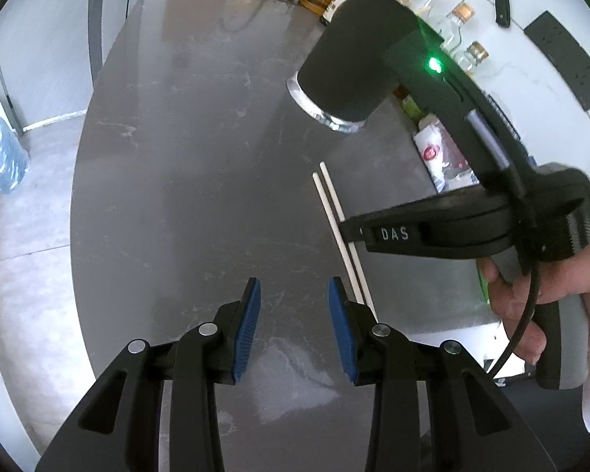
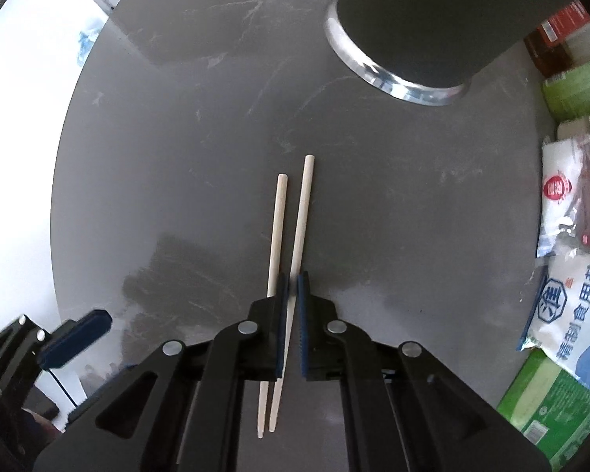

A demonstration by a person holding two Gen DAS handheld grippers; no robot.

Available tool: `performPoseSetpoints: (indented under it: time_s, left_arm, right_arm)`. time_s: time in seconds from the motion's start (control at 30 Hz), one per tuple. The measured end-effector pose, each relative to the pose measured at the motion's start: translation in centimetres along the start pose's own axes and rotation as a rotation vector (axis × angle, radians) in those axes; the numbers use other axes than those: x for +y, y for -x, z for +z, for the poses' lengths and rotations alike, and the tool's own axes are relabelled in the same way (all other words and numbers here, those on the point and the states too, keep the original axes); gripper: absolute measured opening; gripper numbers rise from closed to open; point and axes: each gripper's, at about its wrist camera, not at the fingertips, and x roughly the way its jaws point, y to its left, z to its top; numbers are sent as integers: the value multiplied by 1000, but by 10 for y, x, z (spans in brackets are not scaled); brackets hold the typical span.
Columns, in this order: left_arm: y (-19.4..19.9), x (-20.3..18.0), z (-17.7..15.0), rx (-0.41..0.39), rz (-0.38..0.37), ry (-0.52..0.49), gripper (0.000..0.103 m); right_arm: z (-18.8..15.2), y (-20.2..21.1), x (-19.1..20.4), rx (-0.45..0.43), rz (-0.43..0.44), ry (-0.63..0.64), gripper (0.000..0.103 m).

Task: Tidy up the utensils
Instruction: 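Close the right tool on one chopstick and lift it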

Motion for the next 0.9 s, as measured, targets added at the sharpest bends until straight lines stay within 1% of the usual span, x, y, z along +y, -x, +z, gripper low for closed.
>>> performPoseSetpoints:
  time_s: [0.1, 0.23, 0.33, 0.43, 0.5, 0.57, 0.6, 0.67, 0.8, 0.9]
  left_arm:
    - [-1, 0, 3, -4, 5, 10, 34]
    - [-2, -5, 7, 4, 18, 20, 34]
    - [-9, -14, 12, 25, 26, 21, 34]
    - [-24, -23, 23, 100, 54, 40, 34]
    - [-36, -28, 28, 163, 56, 59, 34]
    - [-46, -38, 35, 231, 87, 46, 34]
    - [-51, -42, 39, 267, 101, 42, 34]
    - [-60, -46, 44, 309, 120, 67, 34]
    - [-78, -54, 57, 361, 183, 102, 34]
    - [-90, -59, 66, 375, 255, 107, 34]
  right_arm:
    - [2, 1, -13, 6, 71, -30, 5]
    - [-3, 1, -36, 15, 140, -80, 5]
    - [-14, 10, -54, -9, 184, -96, 5]
    - [-24, 24, -70, -41, 233, -87, 5]
    - [-31, 32, -80, -53, 269, -88, 5]
    - [-32, 35, -78, -70, 299, -78, 5]
    - [-35, 39, -84, -82, 323, -73, 5]
    - [-43, 42, -91, -93, 359, -74, 5]
    - [-51, 43, -101, -113, 410, -54, 5]
    - [-55, 44, -107, -139, 411, -33, 5]
